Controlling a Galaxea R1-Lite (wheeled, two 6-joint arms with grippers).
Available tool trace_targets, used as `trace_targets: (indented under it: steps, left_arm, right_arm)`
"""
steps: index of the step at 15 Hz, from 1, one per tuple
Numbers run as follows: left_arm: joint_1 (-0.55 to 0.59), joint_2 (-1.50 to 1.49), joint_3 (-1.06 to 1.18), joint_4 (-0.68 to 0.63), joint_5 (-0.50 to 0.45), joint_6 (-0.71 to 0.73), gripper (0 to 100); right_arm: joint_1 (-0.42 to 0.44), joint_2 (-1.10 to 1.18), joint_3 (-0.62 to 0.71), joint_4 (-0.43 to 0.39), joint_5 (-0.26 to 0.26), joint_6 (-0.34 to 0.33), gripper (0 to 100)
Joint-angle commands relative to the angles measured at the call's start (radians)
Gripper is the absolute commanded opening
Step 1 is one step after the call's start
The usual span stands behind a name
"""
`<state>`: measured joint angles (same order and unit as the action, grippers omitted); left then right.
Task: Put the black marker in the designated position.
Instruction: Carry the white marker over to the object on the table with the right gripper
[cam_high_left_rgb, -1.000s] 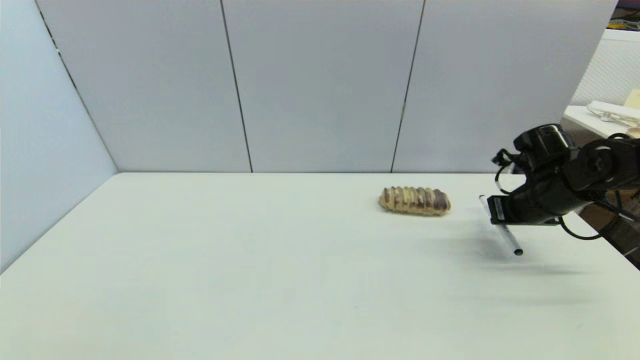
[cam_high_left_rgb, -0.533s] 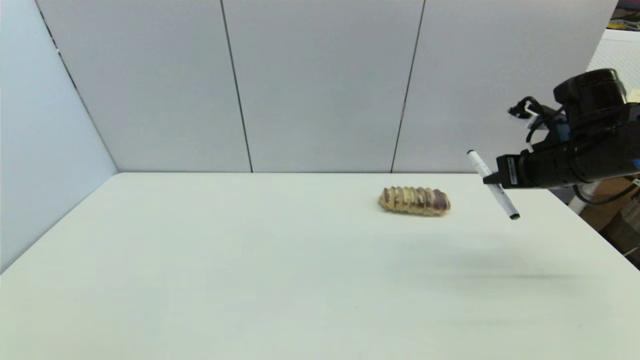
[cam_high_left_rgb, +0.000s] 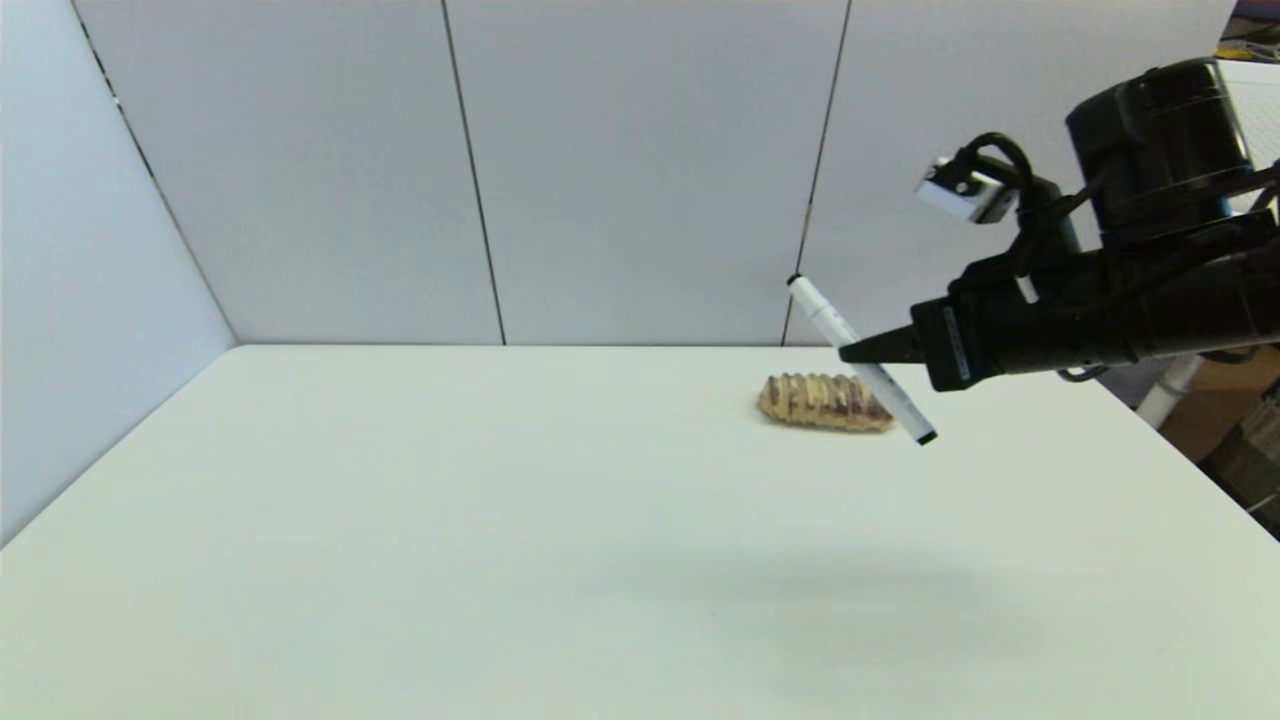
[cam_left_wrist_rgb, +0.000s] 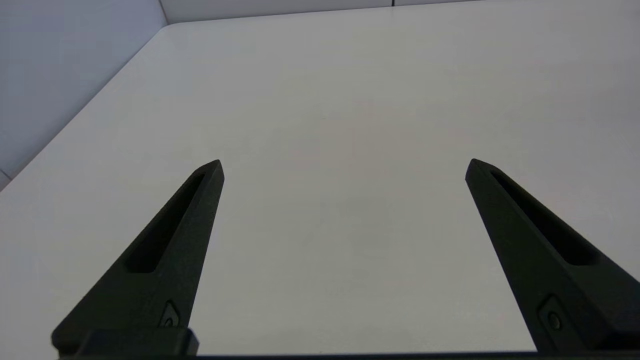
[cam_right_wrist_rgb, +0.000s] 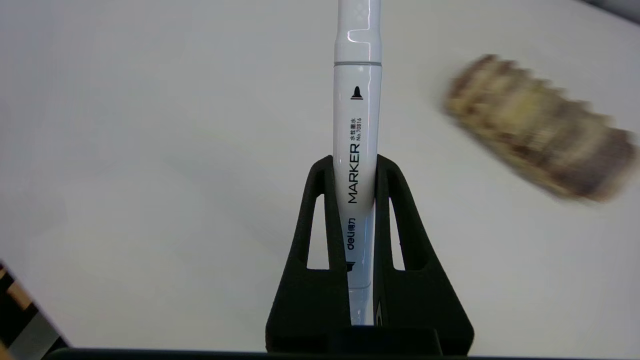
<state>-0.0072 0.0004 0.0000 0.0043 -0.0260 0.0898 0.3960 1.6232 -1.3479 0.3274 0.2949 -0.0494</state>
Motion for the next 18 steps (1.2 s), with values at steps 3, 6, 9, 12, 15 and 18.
trace_targets:
  steps: [3,6,9,12,15,18]
  left_arm:
    - [0.000,0.001,0.000,0.000,0.000,0.001,100]
    - [0.000,0.001,0.000,0.000,0.000,0.001,100]
    - [0.000,0.000,0.000,0.000,0.000,0.001,100]
    - [0.000,0.000,0.000,0.000,0.000,0.001,100]
    - [0.000,0.001,0.000,0.000,0.000,0.001,100]
    - [0.000,0.000,0.000,0.000,0.000,0.001,100]
  right_arm:
    - [0.193,0.175,-0.068,-0.008,-0.160,0.091,0]
    - [0.215,0.322,-0.208,-0.007,-0.299,0.227,0]
    - [0.207,0.463,-0.321,-0.008,-0.410,0.299,0]
    - [0.185,0.603,-0.442,-0.011,-0.482,0.339,0]
    - [0.170,0.698,-0.533,-0.010,-0.548,0.365,0]
    - [0.156,0.748,-0.563,-0.001,-0.579,0.353,0]
